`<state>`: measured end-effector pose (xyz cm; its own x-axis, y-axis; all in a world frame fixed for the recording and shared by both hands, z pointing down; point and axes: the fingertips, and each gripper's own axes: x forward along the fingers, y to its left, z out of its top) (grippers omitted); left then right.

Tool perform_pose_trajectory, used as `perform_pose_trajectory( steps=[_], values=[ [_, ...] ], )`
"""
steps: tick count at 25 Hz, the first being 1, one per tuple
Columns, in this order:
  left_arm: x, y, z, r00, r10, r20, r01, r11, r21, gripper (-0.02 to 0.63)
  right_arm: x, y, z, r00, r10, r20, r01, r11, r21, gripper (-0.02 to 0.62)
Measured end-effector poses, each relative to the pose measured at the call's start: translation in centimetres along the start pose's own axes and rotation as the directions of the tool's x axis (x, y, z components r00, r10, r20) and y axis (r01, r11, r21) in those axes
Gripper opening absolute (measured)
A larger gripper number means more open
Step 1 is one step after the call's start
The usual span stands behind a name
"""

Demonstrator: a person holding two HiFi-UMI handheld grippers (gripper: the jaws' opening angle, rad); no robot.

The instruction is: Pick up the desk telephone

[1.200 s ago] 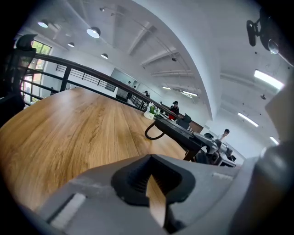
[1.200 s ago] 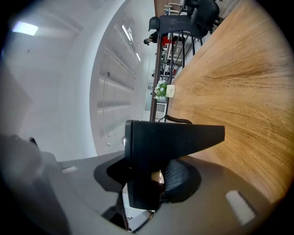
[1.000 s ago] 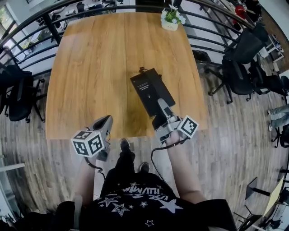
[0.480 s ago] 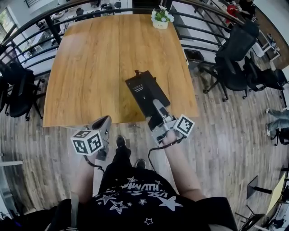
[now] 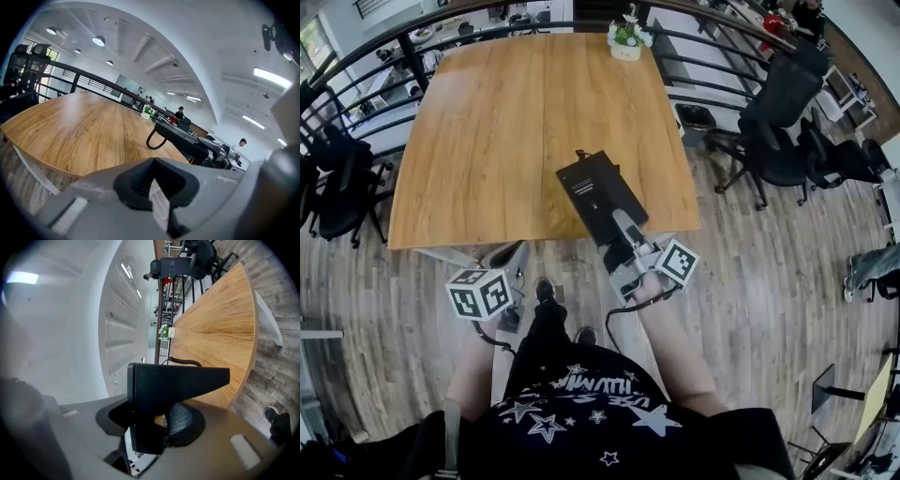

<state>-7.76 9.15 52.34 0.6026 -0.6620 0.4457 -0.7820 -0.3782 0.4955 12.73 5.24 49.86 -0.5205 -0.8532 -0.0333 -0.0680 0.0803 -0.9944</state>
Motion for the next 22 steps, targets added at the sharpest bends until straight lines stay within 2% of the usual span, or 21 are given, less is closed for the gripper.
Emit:
perform_pose_trajectory(
  steps=[11,22],
  values=[
    [-2.1,-2.2,-2.5,1.0,-0.01,-0.001,0.01,1.0,0.009,0.002,-3.7,-0.2,-1.7,1.0,-0.025,-0.009,0.025,1.0,0.002,0.176],
    [-3.1,-3.4,-2.8,1.0,-0.007,0.0,0.007,1.0,0.016,0.002,-5.1,0.3,-2.5,1.0,-0.03,0.003,0.03,0.999,0.03,0.178]
  ],
)
